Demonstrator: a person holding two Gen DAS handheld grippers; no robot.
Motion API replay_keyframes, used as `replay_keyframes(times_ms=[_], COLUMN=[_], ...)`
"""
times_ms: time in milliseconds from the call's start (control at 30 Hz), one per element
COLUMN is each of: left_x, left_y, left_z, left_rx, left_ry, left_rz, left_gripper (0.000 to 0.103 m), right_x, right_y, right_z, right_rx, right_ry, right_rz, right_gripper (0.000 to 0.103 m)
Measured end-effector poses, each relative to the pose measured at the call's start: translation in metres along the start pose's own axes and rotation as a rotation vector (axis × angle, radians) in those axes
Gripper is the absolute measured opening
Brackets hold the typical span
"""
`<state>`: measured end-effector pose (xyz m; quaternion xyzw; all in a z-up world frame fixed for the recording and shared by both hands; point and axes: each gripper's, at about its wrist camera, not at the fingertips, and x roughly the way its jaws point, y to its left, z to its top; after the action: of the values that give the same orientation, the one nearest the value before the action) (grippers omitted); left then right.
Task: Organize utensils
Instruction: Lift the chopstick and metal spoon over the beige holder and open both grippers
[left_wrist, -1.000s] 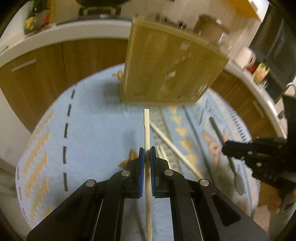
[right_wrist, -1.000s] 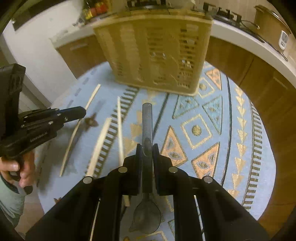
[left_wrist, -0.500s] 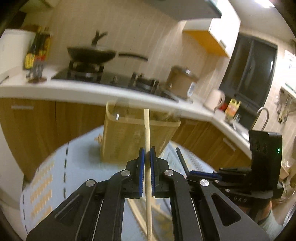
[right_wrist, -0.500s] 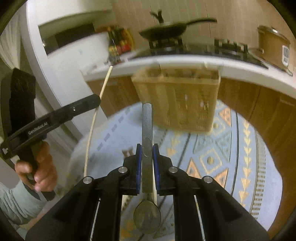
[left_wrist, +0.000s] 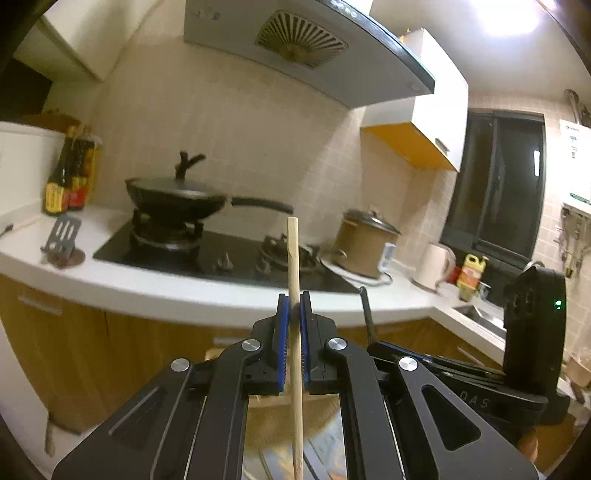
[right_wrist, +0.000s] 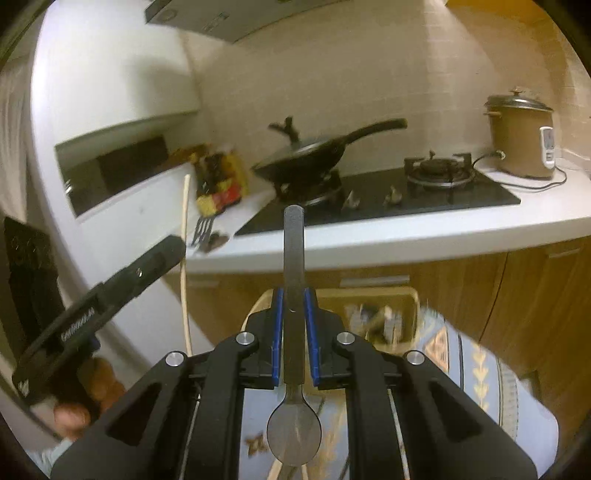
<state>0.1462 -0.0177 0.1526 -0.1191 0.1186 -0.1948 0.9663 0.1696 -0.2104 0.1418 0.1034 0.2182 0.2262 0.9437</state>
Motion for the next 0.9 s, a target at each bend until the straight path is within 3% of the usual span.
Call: replay_keyframes(times_ms=[333,600,733,900], left_x=[0.058,0.081,0.085,0.081], left_y=[0.024,0.049,0.058,0.063], left_z=[0.013,0.004,0.000,0.006], left_rx=[0.008,-0.009,-0.035,-0.071], left_ry=[-0.066,-0.104,-0.108,-0.117], left_rz=[0.100,0.183,0.182,0.125], left_gripper=[0.004,0.004,0.004,0.004], right_x=[0.059,0.086,0.095,0.098], right_y=[-0.016,-0.020,-0.021,-0.023], right_z=[0.030,0.019,0.008,0.003], right_rx=[0.089,0.101,0.089,0.099], right_ry=[-0.119,-0.215,-0.232,-0.233], right_rz=[-0.116,-0.237,-0.275,-0.286], right_gripper=[0.010,0.010,0.010,0.010])
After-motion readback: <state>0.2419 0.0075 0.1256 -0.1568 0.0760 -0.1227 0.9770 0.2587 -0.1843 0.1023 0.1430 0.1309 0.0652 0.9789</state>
